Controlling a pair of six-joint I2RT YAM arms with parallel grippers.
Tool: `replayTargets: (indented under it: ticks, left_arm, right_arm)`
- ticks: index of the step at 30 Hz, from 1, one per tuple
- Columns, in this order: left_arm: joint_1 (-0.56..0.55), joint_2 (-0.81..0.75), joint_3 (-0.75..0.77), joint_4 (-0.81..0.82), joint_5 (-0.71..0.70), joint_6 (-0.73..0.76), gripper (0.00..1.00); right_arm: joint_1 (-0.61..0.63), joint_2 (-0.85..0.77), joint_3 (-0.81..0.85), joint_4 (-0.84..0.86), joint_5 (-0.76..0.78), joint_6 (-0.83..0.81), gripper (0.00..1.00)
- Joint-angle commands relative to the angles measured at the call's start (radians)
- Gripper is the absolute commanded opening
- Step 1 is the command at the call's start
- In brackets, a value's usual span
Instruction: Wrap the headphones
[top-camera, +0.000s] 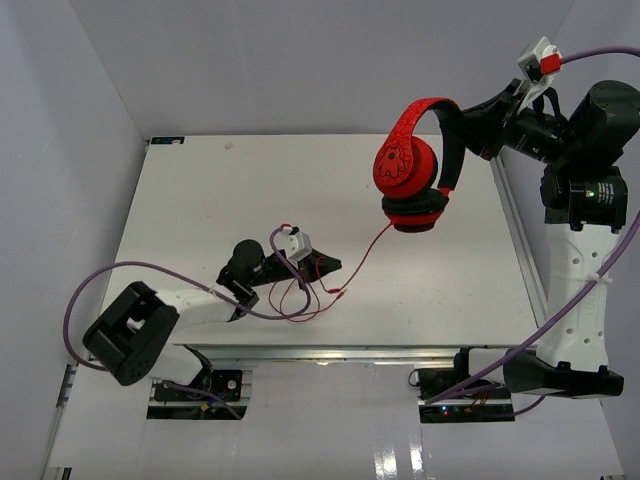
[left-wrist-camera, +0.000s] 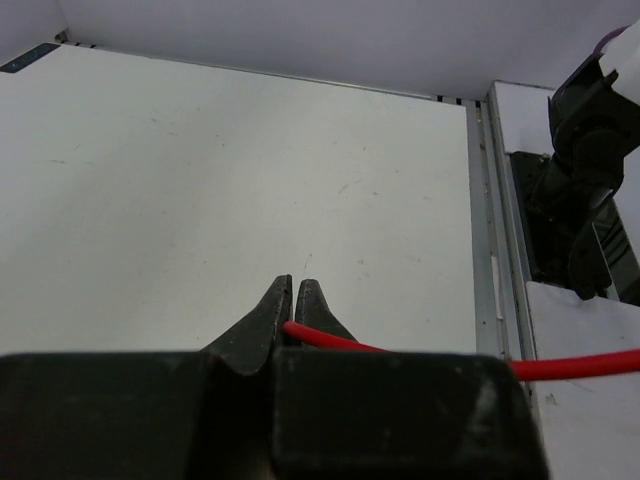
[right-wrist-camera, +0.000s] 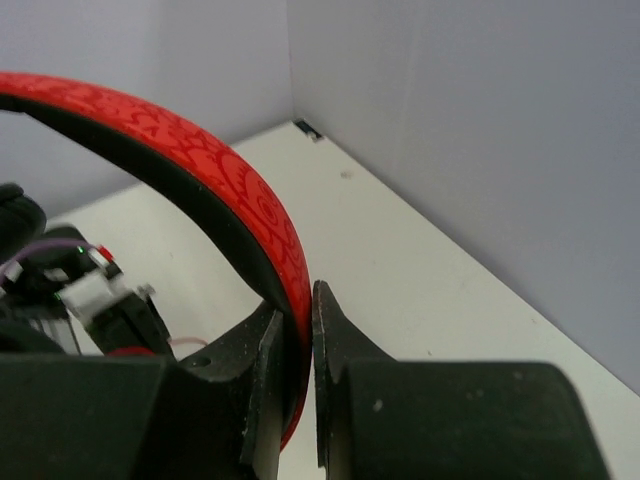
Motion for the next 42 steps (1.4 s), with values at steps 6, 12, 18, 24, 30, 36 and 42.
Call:
replayTargets:
  ticks: [6,12,18,24,30,36,42]
  left_arm:
    - [0.072,-0.145,0.329,-1.021,-0.065,0.446,0.0]
    - [0.07,-0.231,0.49,-1.248,-0.165,0.488,0.0]
    - [0.007,-0.269,0.625,-1.417,-0.307,0.512,0.0]
    - [-0.124,-0.199,0.808,-1.51,-0.439,0.53,0.0]
    - [-0.161,-0.084,1.019,-1.542,-0.616,0.565,0.0]
    - [-0.161,-0.001,1.159,-1.535,-0.635,0.569,0.0]
    - [-0.157,0.078,1.26,-1.53,-0.653,0.557,0.0]
  right_arm:
    - [0.185,-0.063,-0.099,-0.376,0.301,-0.676,0.08]
    - [0.315,-0.108,-0.341,-0.191,0.75,-0.688,0.08]
    - [0.396,-0.092,-0.511,-0.039,1.031,-0.684,0.08]
    - [0.485,-0.028,-0.61,0.051,1.124,-0.654,0.08]
    - [0.574,-0.008,-0.7,0.077,1.096,-0.634,0.08]
    - [0.604,-0.031,-0.758,0.08,1.004,-0.604,0.08]
    - [0.64,-0.072,-0.811,0.093,0.93,-0.574,0.08]
